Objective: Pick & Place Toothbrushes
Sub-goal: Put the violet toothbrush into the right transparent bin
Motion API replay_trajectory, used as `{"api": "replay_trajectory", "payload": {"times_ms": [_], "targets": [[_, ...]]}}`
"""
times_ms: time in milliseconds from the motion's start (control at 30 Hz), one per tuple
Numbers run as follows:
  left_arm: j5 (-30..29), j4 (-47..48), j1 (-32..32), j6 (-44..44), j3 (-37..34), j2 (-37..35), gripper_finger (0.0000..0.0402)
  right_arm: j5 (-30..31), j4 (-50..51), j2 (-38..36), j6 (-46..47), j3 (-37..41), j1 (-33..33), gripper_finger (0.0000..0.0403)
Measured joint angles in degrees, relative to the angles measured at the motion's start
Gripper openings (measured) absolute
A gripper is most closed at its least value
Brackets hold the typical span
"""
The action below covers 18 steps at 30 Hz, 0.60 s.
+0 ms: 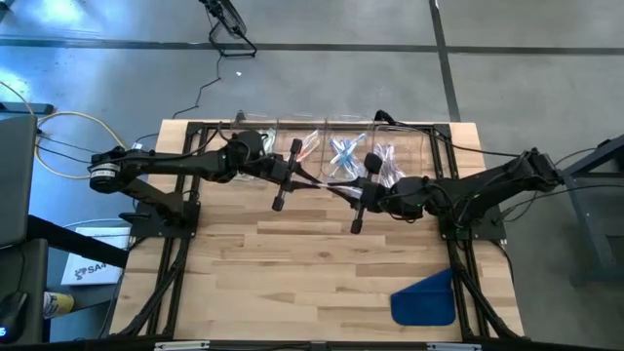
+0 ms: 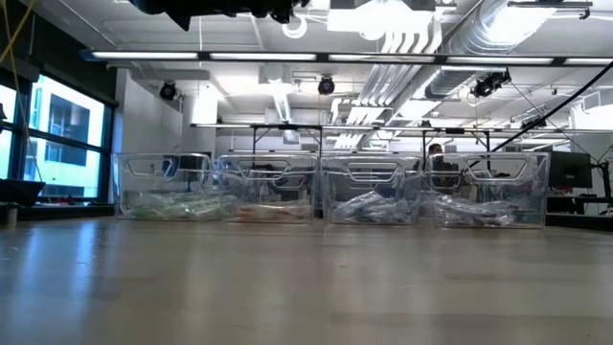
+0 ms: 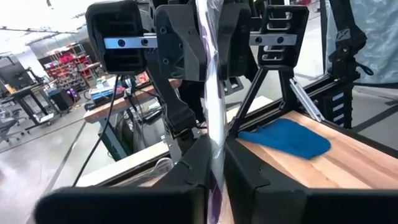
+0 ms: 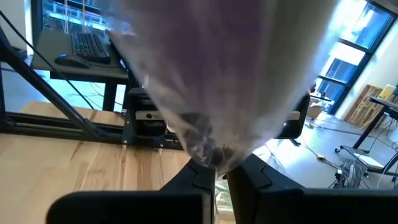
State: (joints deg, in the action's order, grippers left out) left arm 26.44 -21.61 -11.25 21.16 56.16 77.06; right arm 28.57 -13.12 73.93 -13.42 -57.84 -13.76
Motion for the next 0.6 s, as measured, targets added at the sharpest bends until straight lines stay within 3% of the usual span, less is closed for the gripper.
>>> {"api": "replay_trajectory", "payload": {"times_ms": [333,467,600], "targets": [[-2.2,2.3,0.0,6.4,0.0,0.0,0.0175,0.4,2.8,-0.3,3.0,0.0,-0.1,0.0013],[-2.2,2.6,-0.1,7.1,0.0,-0.5,0.0216,7.9,6.1,-1.3,3.3,0.0,-1.2,0.0013],[-1.3,3.6,-0.9,9.1,0.1,-2.9,0.0228,12.9,9.5,-4.5,4.5,0.0,-2.7,0.0013]]}}
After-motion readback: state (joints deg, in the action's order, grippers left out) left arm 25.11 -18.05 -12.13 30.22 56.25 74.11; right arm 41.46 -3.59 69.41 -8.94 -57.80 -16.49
